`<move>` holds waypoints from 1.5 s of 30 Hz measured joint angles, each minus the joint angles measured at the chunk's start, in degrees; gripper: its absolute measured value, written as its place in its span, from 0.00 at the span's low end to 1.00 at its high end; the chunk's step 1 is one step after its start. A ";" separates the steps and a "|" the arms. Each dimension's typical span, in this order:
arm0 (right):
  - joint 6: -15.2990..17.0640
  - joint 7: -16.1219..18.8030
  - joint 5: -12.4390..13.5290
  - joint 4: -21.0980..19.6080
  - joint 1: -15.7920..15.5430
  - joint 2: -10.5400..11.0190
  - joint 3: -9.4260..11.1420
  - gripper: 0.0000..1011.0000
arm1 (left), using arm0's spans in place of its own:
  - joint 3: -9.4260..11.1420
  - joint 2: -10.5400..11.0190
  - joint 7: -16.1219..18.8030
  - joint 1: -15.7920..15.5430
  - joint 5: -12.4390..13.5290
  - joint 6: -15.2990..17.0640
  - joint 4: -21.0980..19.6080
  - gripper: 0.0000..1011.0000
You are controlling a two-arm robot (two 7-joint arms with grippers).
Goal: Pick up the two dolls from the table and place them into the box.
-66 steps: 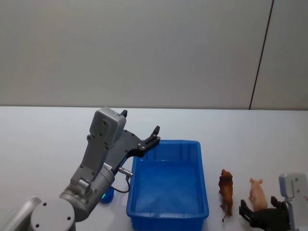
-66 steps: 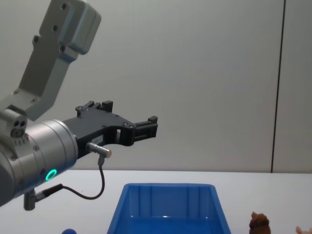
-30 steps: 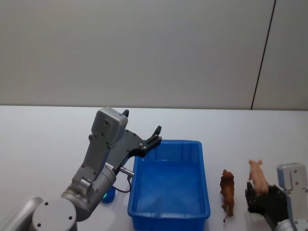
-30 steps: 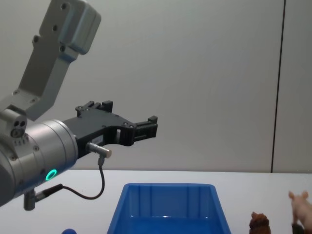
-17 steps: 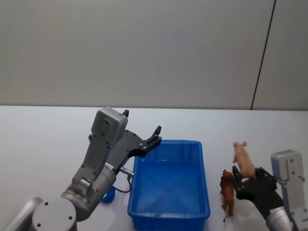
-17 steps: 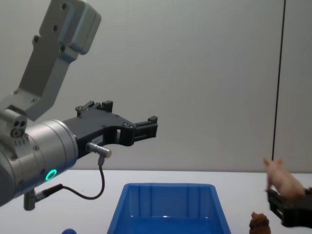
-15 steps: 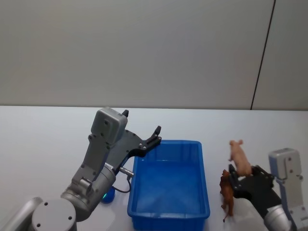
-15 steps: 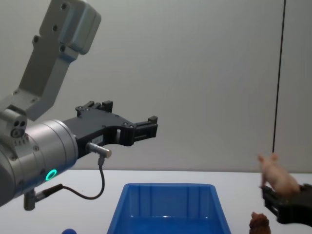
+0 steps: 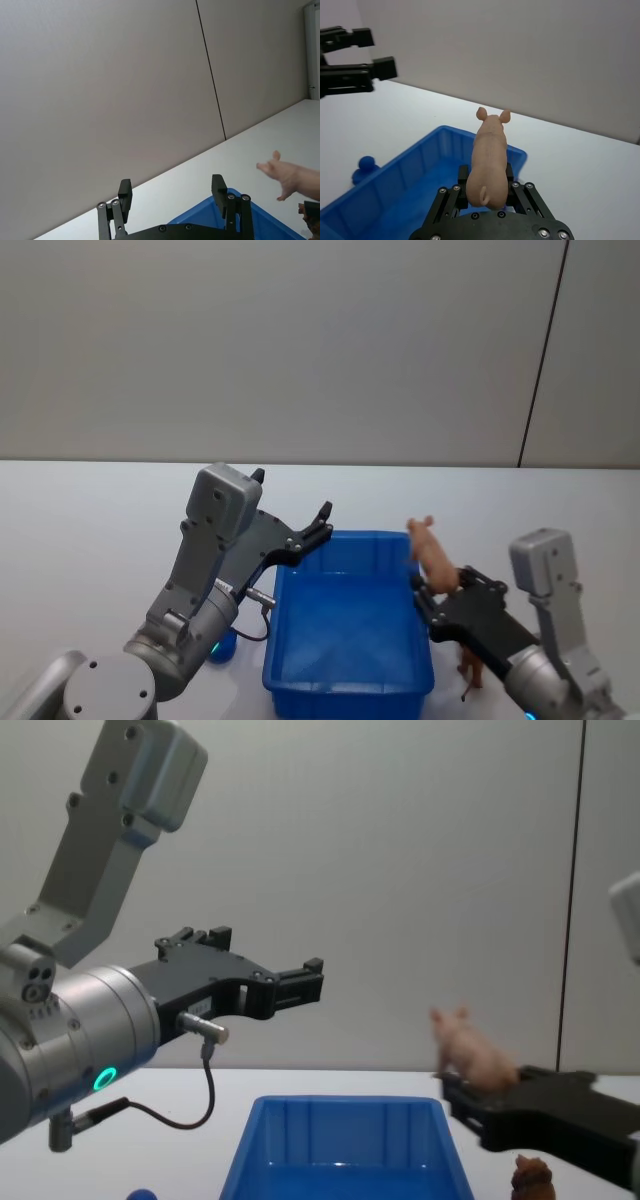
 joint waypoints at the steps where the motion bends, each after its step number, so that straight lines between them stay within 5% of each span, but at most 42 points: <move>1: -0.04 0.53 0.00 0.14 0.15 -0.10 -0.06 0.36 | 0.00 0.00 0.00 0.00 0.00 0.00 0.00 0.99; 6: -0.18 4.20 -0.16 1.98 1.94 -1.22 -0.81 0.40 | 0.00 0.00 0.00 0.00 0.00 0.00 0.00 0.99; 12: -0.20 9.25 -0.59 5.55 4.88 -3.19 -2.07 0.62 | 0.00 0.00 0.00 0.00 0.00 0.00 0.00 0.99; 20: -0.34 11.24 -0.83 8.43 7.01 -4.72 -2.92 0.85 | 0.00 0.00 0.00 0.00 0.00 0.00 0.00 0.99; 26: -0.57 9.90 -1.00 9.28 7.50 -5.26 -3.20 0.99 | 0.00 0.00 0.00 0.00 0.00 0.00 0.00 0.99; 45: 1.47 -0.73 -2.00 5.44 4.25 -3.69 -2.49 0.99 | 0.00 0.00 0.00 0.00 0.00 0.00 0.00 0.99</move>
